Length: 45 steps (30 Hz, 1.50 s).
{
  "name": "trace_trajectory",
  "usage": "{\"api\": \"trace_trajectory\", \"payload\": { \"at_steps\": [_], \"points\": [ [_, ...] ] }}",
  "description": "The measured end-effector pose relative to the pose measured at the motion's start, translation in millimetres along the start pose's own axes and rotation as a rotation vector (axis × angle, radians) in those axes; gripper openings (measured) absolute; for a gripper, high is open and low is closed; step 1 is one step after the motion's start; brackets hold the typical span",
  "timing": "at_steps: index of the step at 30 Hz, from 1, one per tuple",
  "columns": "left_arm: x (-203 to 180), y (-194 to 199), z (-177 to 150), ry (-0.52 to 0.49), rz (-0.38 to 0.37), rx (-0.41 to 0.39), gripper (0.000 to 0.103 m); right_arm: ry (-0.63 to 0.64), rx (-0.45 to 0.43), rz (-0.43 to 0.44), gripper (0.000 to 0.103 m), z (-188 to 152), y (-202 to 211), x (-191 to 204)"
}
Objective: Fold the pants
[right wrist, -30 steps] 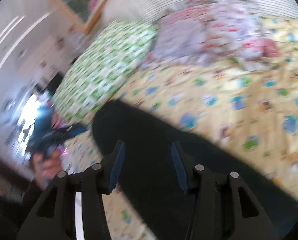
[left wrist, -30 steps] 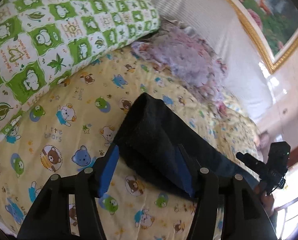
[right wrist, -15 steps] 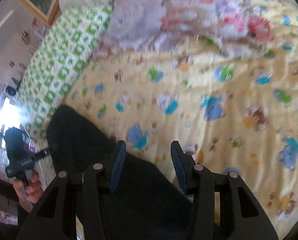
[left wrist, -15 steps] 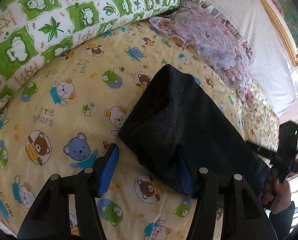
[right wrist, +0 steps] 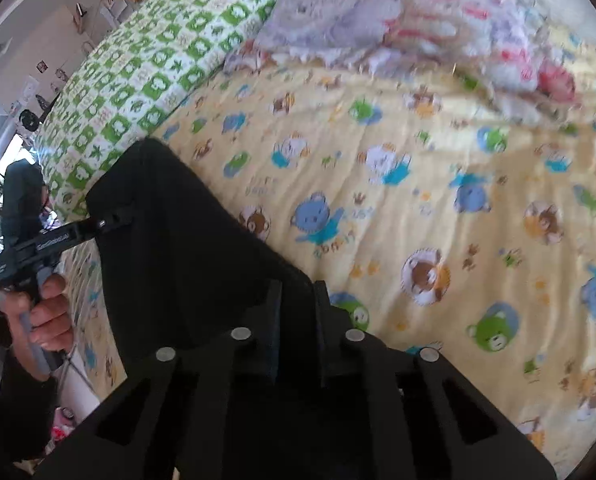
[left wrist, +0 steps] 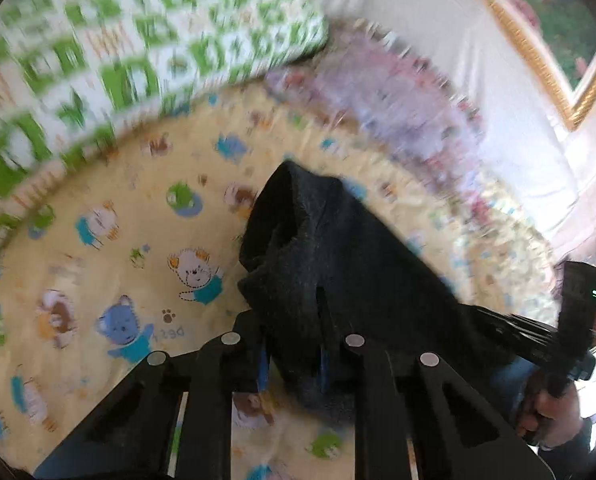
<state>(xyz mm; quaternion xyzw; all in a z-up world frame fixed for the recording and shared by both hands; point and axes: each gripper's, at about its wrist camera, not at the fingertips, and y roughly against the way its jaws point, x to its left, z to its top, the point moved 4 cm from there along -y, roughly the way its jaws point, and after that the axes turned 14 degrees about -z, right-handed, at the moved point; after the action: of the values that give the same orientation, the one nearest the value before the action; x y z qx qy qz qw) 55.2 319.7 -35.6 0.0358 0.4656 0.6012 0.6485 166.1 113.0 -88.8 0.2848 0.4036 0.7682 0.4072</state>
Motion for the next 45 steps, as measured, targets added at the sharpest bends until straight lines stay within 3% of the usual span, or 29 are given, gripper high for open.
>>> {"api": "trace_trajectory", "payload": {
  "at_steps": [3,5,9,11,14,16,20,29,32,36,45],
  "points": [
    [-20,35,2,-0.055,-0.018,-0.069,0.017,0.007,-0.085,-0.051,0.014,14,16,5],
    [-22,40,1,-0.081,-0.010,-0.073,0.017,0.002,-0.132,-0.079,0.014,23,21,8],
    [6,12,-5,-0.065,0.046,0.014,0.018,-0.024,-0.078,-0.049,0.016,22,-5,9],
    [18,5,-7,-0.048,0.064,0.047,0.023,-0.024,-0.054,-0.076,0.022,17,-18,9],
    [27,17,-7,-0.013,0.081,0.025,0.038,-0.051,-0.097,-0.080,0.029,15,-4,4],
    [29,32,-5,-0.021,0.134,-0.014,0.058,-0.074,-0.149,-0.096,0.031,15,16,-3],
    [28,52,-3,-0.012,0.143,-0.054,0.058,-0.132,-0.219,-0.084,0.032,3,57,-19],
    [-52,24,-6,-0.146,0.020,0.008,0.059,-0.312,-0.257,-0.121,0.033,-66,120,-76],
    [-88,0,-14,-0.200,-0.039,0.058,0.060,-0.390,-0.270,-0.135,0.034,-95,142,-99],
    [-131,-25,-26,-0.257,-0.102,0.115,0.061,-0.443,-0.286,-0.174,0.044,-125,165,-118],
    [-205,-64,-58,-0.371,-0.214,0.228,0.062,-0.547,-0.323,-0.257,0.045,-182,208,-151]
  ]
}}
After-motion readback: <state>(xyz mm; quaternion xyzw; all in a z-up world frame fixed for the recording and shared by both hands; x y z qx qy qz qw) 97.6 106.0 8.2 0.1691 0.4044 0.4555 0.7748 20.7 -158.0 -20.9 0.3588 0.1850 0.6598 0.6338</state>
